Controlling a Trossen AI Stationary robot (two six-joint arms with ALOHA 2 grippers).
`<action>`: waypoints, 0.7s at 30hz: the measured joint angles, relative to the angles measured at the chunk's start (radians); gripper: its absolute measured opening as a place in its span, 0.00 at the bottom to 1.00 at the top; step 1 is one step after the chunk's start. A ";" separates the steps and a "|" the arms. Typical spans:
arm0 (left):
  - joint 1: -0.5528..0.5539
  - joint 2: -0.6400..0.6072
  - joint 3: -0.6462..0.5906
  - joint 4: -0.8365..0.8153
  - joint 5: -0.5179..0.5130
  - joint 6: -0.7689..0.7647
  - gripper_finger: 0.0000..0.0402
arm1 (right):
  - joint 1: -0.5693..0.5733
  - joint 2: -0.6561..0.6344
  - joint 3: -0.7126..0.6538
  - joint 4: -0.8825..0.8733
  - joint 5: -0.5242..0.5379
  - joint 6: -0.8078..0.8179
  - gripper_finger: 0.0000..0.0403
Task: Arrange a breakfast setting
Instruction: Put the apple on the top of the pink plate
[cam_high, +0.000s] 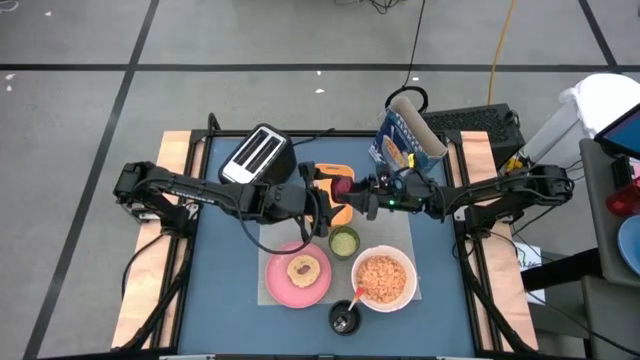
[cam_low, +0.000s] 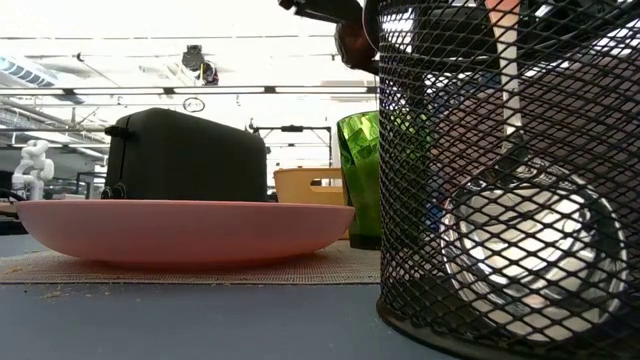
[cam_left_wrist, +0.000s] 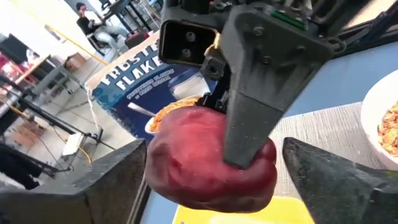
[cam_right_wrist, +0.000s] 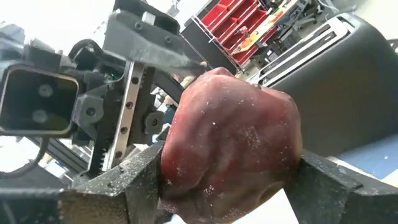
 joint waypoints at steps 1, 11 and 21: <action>-0.001 0.000 0.000 -0.001 0.000 -0.013 0.96 | 0.000 0.000 0.000 -0.003 0.000 -0.021 0.68; -0.034 0.000 0.000 -0.055 -0.006 -0.083 0.98 | 0.000 0.000 0.000 -0.027 -0.005 -0.244 0.68; -0.073 -0.017 0.000 -0.121 0.001 -0.173 0.98 | 0.000 0.000 0.000 -0.161 -0.035 -0.561 0.68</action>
